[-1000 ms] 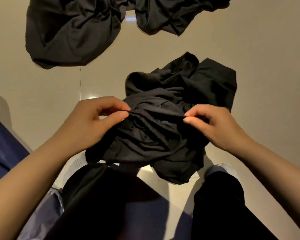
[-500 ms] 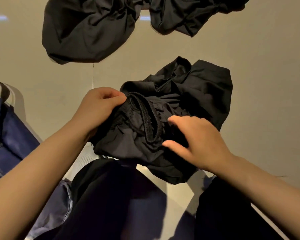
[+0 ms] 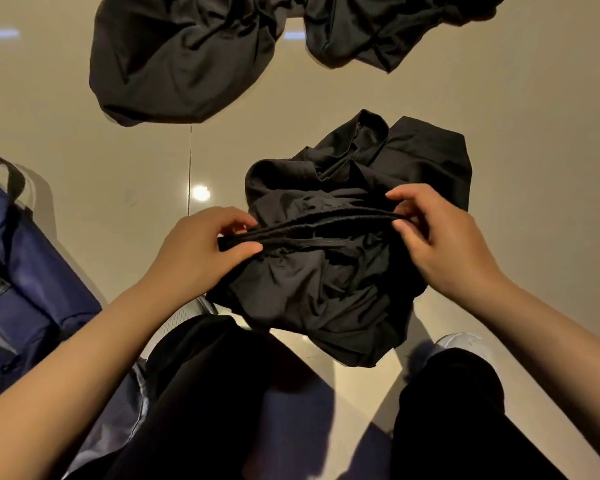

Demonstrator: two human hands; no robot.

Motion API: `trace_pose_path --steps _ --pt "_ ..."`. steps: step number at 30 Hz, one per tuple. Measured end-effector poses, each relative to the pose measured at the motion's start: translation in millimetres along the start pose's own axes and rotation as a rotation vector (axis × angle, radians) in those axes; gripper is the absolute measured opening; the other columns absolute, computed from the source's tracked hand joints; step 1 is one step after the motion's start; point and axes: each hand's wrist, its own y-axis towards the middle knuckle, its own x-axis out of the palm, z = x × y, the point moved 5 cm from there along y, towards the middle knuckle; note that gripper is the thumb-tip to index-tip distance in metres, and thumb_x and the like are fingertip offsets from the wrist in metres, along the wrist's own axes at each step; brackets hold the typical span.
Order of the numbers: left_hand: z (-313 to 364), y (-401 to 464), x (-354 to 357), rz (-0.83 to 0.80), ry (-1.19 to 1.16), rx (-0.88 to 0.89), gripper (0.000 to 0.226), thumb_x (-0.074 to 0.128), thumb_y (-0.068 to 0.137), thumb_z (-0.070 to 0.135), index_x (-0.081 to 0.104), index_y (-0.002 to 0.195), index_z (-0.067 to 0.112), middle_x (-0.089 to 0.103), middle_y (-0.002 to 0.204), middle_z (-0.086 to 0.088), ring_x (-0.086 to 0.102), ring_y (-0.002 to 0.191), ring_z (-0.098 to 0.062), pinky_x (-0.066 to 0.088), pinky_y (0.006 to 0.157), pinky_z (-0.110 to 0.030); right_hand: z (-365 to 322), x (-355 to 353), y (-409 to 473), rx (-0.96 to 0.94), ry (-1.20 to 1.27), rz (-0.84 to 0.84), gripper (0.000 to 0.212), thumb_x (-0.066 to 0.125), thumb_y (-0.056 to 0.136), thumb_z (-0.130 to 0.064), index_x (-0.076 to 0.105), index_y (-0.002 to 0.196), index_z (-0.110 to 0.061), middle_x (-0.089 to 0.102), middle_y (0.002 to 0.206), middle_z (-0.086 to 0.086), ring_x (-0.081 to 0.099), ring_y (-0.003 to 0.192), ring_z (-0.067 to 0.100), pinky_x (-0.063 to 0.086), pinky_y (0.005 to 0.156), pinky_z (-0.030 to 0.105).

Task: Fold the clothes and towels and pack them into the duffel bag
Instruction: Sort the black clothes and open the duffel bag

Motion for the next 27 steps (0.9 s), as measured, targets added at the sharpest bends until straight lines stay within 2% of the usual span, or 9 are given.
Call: trace_pose_path --steps 3,7,11,15,19,21,23,25,27 --pt "-19.8 -3.8 4.9 -0.001 -0.024 -0.064 0.016 0.073 0.083 0.034 0.068 0.095 0.025 0.067 0.095 0.006 0.058 0.086 -0.01 0.041 0.073 -0.017 8.8 -7.8 6.0 0.025 -0.064 0.057 0.027 0.049 0.096 -0.008 0.061 0.12 -0.014 0.059 0.114 0.003 0.051 0.106 0.012 0.028 0.082 0.012" --pt "-24.9 -3.4 4.0 0.008 -0.198 -0.126 0.007 0.071 0.085 0.023 0.066 0.084 0.028 0.067 0.086 0.009 0.062 0.084 -0.004 0.047 0.076 -0.023 13.6 -13.0 11.3 0.027 -0.06 0.034 0.02 0.05 0.097 -0.014 0.064 0.113 -0.016 0.056 0.106 0.0 0.045 0.096 0.003 0.027 0.079 0.012" --pt "-18.3 1.5 -6.7 0.094 -0.147 -0.081 0.011 0.063 0.091 0.025 0.056 0.087 0.033 0.059 0.087 0.02 0.056 0.082 0.005 0.037 0.067 -0.008 16.2 -21.5 9.9 0.054 0.057 0.016 0.016 0.055 0.095 -0.017 0.066 0.105 -0.021 0.06 0.1 -0.008 0.05 0.09 0.0 0.035 0.08 0.005" --pt "-8.8 5.9 -28.0 0.123 -0.149 -0.022 0.02 0.065 0.089 0.026 0.054 0.085 0.042 0.06 0.087 0.017 0.058 0.081 0.001 0.039 0.065 -0.002 18.3 -32.1 6.5 0.173 0.333 -0.145 0.018 0.062 0.091 -0.015 0.068 0.097 -0.031 0.067 0.096 -0.01 0.063 0.089 0.006 0.05 0.078 0.016" --pt "10.3 0.0 -58.2 0.025 -0.131 0.077 0.018 0.068 0.084 0.028 0.058 0.088 0.043 0.067 0.091 0.007 0.062 0.088 -0.011 0.046 0.077 -0.019 5.7 -61.1 -7.7 0.186 0.349 -0.327 0.024 0.069 0.083 -0.011 0.072 0.094 -0.032 0.071 0.096 -0.005 0.067 0.089 0.011 0.054 0.075 0.026" --pt "27.4 -8.5 -77.1 0.006 -0.195 0.116 0.012 0.068 0.078 0.039 0.061 0.086 0.044 0.067 0.089 0.009 0.063 0.086 -0.007 0.049 0.078 -0.021 -12.9 -87.8 -15.7 0.137 0.252 -0.273 0.024 0.068 0.085 -0.012 0.07 0.094 -0.034 0.07 0.095 -0.006 0.066 0.09 0.014 0.054 0.076 0.032" --pt "54.2 -20.7 -99.3 -0.005 -0.28 0.189 0.019 0.066 0.071 0.054 0.062 0.087 0.046 0.069 0.084 0.008 0.065 0.083 -0.005 0.05 0.073 -0.019 -37.8 -120.0 -25.0 0.089 0.157 -0.185 0.024 0.064 0.089 -0.014 0.065 0.095 -0.037 0.068 0.096 -0.008 0.064 0.09 0.014 0.052 0.071 0.029" --pt "84.5 -34.2 -126.8 -0.014 -0.406 0.267 0.018 0.069 0.068 0.05 0.065 0.085 0.046 0.07 0.082 0.005 0.066 0.077 -0.006 0.051 0.065 -0.017 -67.1 -156.3 -39.0 0.051 0.1 -0.092 0.023 0.06 0.092 -0.013 0.059 0.097 -0.035 0.066 0.098 -0.009 0.063 0.089 0.011 0.048 0.064 0.022" --pt "117.3 -51.4 -160.2 -0.077 -0.454 0.337 0.027 0.079 0.064 0.047 0.067 0.087 0.041 0.07 0.086 0.0 0.067 0.078 -0.008 0.053 0.067 -0.018 -98.1 -194.6 -58.7 0.014 0.091 0.001 0.023 0.056 0.093 -0.009 0.054 0.099 -0.031 0.066 0.097 -0.008 0.063 0.086 0.012 0.049 0.062 0.022"
